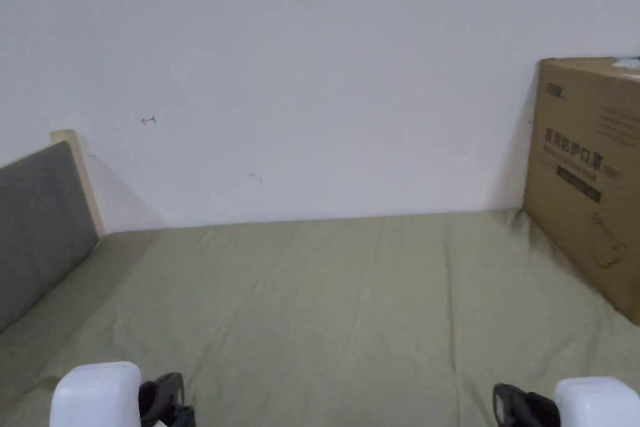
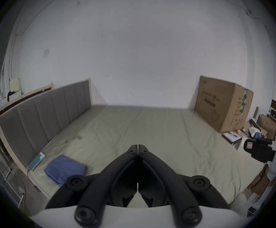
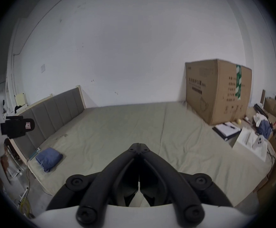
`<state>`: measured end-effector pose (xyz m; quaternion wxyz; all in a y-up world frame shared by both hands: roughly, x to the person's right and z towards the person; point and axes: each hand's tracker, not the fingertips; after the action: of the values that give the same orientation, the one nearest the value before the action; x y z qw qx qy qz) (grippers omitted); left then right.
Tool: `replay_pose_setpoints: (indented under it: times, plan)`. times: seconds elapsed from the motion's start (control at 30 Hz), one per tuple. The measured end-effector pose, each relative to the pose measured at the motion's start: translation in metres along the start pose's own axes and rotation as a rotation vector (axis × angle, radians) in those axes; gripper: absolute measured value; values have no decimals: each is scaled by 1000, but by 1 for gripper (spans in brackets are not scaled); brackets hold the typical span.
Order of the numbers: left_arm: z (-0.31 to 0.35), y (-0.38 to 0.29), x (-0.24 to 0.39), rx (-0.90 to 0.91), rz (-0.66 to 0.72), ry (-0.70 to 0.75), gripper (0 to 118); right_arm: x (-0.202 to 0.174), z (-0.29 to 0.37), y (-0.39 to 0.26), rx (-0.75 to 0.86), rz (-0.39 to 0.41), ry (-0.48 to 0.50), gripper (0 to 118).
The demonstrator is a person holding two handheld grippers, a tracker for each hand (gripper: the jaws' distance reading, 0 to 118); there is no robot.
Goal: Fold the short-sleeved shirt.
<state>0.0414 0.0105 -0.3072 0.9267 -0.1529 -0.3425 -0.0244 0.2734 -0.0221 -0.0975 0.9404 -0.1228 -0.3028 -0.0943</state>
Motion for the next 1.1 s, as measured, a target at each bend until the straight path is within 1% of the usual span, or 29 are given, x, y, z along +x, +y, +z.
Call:
replay_pose_setpoints:
  times: [0.1,0.17,0.27,0.3,0.33,0.37,0.4,0.43,0.47,0.5,0.53,0.57,0.6,0.63,0.67,0.7,0.73,0.8,0.83,0.93,1.03,1.1]
  plan:
    - [14,4,33,78,-55,-1,0,1,8,19,54,-12,14,0]
    - [18,11,43,120,-77,14,0,1,14,29,82,-8,13,0]
    - [31,21,53,144,-57,11,0,3,22,42,101,4,30,0]
    - [34,24,52,169,-51,5,0,4,25,44,107,4,44,3]
    - [37,27,51,181,-47,9,4,4,28,46,108,12,49,8]
    - [43,30,56,193,-61,24,21,3,30,48,116,22,42,18]
    - [45,32,58,201,-78,31,44,2,32,49,123,34,36,35]
    - [47,35,58,205,-82,39,75,1,35,50,130,39,33,41]
    - [49,37,56,208,-74,35,108,0,37,51,137,36,31,49]
    - [53,36,56,245,-27,6,118,-1,39,53,142,30,25,68]
    - [58,36,55,266,40,-35,118,-2,43,55,145,8,21,91]
    - [62,40,53,274,75,-80,118,-1,47,56,151,-12,33,108]
    - [63,42,50,255,78,-87,118,0,50,57,162,-22,50,118]
    - [65,43,51,241,71,-84,118,-1,53,58,174,-28,59,118]
    - [64,46,52,233,63,-74,118,-1,63,61,279,-15,39,118]
    - [63,47,52,231,50,-63,118,-3,68,59,212,-10,36,118]
    - [61,49,52,233,39,-52,118,-5,70,61,223,3,16,118]
    - [62,52,59,191,-26,4,118,-7,77,62,242,21,-5,118]
    - [61,54,60,179,-49,3,118,-7,80,62,250,21,-16,118]
    - [66,51,70,230,-119,-7,118,-6,76,67,252,14,-54,118]
    - [72,47,75,252,-131,-47,118,-2,70,69,237,0,-63,118]
    - [72,49,77,224,-99,-61,118,0,74,66,223,-22,-62,118]
